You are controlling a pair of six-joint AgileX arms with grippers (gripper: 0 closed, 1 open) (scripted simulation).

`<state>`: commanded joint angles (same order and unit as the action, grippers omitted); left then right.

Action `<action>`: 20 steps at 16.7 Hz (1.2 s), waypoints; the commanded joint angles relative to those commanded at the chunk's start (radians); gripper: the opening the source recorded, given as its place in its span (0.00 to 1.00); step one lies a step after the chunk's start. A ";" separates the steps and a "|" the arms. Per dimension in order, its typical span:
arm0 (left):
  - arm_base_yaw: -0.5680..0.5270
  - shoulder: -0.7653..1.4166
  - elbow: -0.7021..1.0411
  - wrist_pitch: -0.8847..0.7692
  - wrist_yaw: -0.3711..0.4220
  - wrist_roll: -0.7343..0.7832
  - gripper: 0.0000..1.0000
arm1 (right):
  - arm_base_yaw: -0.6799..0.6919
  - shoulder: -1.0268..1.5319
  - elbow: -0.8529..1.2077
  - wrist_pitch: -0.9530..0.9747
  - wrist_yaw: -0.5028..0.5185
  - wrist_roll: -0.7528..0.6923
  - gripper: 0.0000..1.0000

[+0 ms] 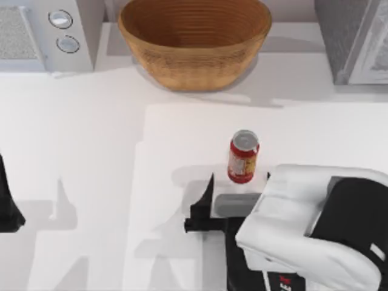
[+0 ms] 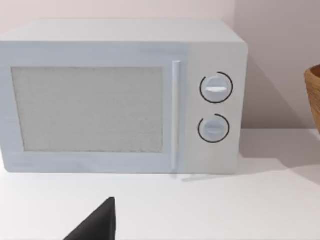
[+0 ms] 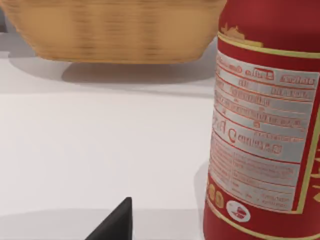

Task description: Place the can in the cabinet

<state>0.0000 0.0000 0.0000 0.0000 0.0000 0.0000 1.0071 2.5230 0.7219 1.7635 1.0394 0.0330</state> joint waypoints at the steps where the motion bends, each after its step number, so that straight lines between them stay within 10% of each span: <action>1: 0.000 0.000 0.000 0.000 0.000 0.000 1.00 | -0.010 -0.007 0.010 -0.002 -0.006 -0.005 1.00; 15: 0.000 0.000 0.000 0.000 0.000 0.000 1.00 | -0.143 -0.040 0.094 -0.099 -0.137 -0.023 1.00; 20: 0.000 0.000 0.000 0.000 0.000 0.000 1.00 | -0.143 -0.040 0.094 -0.099 -0.137 -0.023 0.62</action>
<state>0.0000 0.0000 0.0000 0.0000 0.0000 0.0000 0.8644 2.4826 0.8156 1.6642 0.9025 0.0104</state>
